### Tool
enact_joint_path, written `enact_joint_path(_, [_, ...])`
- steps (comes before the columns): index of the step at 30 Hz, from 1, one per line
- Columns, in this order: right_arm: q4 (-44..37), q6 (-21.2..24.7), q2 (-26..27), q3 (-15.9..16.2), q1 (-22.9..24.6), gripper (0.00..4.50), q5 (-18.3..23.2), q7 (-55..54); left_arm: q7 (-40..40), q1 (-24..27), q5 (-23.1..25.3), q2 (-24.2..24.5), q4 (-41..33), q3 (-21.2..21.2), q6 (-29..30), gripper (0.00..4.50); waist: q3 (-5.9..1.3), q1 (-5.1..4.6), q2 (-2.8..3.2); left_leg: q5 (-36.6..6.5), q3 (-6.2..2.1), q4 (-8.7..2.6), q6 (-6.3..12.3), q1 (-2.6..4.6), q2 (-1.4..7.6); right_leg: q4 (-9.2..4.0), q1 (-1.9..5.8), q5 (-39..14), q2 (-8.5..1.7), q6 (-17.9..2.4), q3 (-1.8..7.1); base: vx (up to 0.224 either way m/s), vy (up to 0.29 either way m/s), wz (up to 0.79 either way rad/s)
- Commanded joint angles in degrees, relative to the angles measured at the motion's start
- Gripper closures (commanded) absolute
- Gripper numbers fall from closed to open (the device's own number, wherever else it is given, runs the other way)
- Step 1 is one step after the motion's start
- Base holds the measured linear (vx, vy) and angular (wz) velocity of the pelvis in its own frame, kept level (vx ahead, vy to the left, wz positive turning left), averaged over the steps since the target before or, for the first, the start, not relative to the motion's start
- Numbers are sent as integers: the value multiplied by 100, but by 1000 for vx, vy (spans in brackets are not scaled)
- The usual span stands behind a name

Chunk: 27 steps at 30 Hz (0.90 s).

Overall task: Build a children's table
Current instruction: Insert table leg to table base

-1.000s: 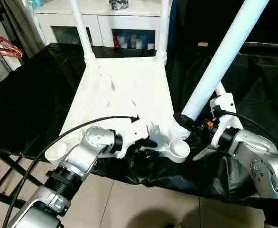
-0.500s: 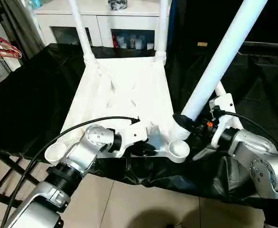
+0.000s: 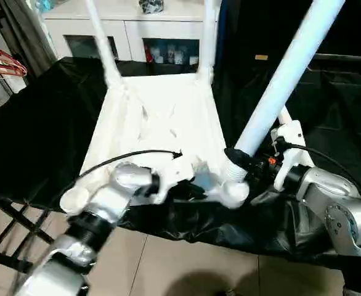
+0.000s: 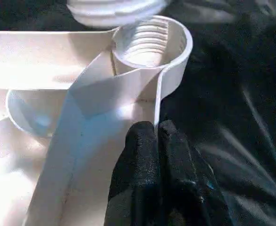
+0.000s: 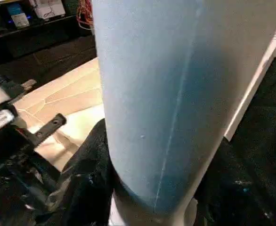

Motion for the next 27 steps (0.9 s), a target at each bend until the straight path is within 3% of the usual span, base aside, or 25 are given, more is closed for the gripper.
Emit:
enact_joint_path(1, [5,-42,-42,69,-110,263,-4,50,371,-52,-30,25,168,263,130,450,-381,47,-171,-37,94,-374,603,-207,-76,-499,542,-2226,-217,-140,247,0,0,0])
enact_joint_path(6, [140,32,-160,251,-210,263,-116,170,605,-148,95,-124,376,238,71,450,-387,42,-180,42,94,-362,667,-211,-79,-503,532,-2184,-203,-115,239,0,0,0])
enact_joint_path(7, [202,42,-202,301,-233,263,-176,180,619,-159,119,-150,413,236,53,450,-388,38,-208,39,96,-362,667,-209,-75,-501,531,-2190,-205,-110,241,0,0,0])
enact_joint_path(11, [567,-63,-359,529,-338,263,-527,125,696,-281,151,-238,601,244,-59,450,-384,59,-191,50,96,-365,657,-199,-71,-510,521,-2228,-207,-130,237,0,0,0])
enact_joint_path(18, [1026,-135,-334,644,-512,263,-642,90,275,-272,37,-178,634,176,-465,450,-394,44,-160,47,91,-365,680,-191,-58,-498,522,-2098,-216,-228,243,0,0,0])
enact_joint_path(27, [1408,-130,-271,672,-635,263,-625,279,-74,-285,-26,-141,705,147,-739,450,-398,28,-178,94,90,-363,726,-193,-41,-459,538,-1942,-228,-381,260,0,0,0])
